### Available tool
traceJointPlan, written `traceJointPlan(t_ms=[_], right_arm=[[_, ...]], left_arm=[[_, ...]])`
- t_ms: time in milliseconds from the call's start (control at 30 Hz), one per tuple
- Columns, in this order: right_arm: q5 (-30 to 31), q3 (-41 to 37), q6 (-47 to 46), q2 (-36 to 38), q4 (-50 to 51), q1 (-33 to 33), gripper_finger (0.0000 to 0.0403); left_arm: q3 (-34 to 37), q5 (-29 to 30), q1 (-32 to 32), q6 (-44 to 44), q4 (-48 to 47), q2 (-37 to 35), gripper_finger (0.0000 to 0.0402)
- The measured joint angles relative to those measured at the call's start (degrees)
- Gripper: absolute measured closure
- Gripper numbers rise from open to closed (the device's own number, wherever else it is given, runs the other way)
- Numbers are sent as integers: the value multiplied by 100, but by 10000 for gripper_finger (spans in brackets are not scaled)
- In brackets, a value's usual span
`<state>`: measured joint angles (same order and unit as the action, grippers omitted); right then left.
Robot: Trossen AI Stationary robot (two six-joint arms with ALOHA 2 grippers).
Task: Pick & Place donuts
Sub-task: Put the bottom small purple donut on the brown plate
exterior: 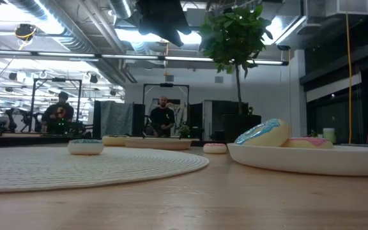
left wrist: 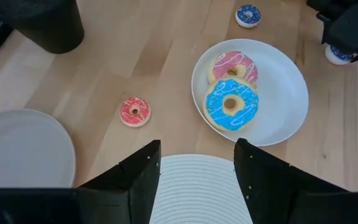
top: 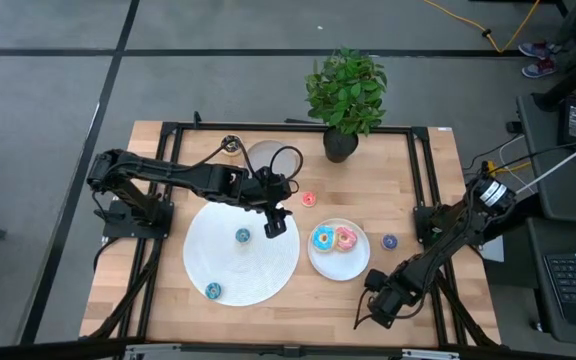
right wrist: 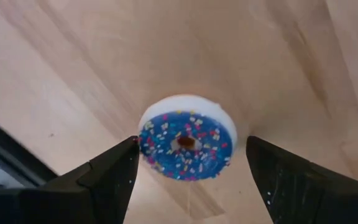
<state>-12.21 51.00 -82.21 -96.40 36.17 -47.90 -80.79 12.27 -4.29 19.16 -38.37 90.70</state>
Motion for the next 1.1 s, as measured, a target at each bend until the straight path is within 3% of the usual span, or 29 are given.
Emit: traceJointPlan(t_ms=[400, 833, 1100], right_arm=[[-1, 7, 44, -54, -20, 0, 111], [162, 18, 50, -44, -122, 13, 190], [751, 367, 168, -15, -138, 17, 226]], left_arm=[[0, 2, 0, -31, -1, 2, 206], [0, 2, 0, -43, -22, 2, 206], [0, 2, 0, -44, -28, 2, 206]])
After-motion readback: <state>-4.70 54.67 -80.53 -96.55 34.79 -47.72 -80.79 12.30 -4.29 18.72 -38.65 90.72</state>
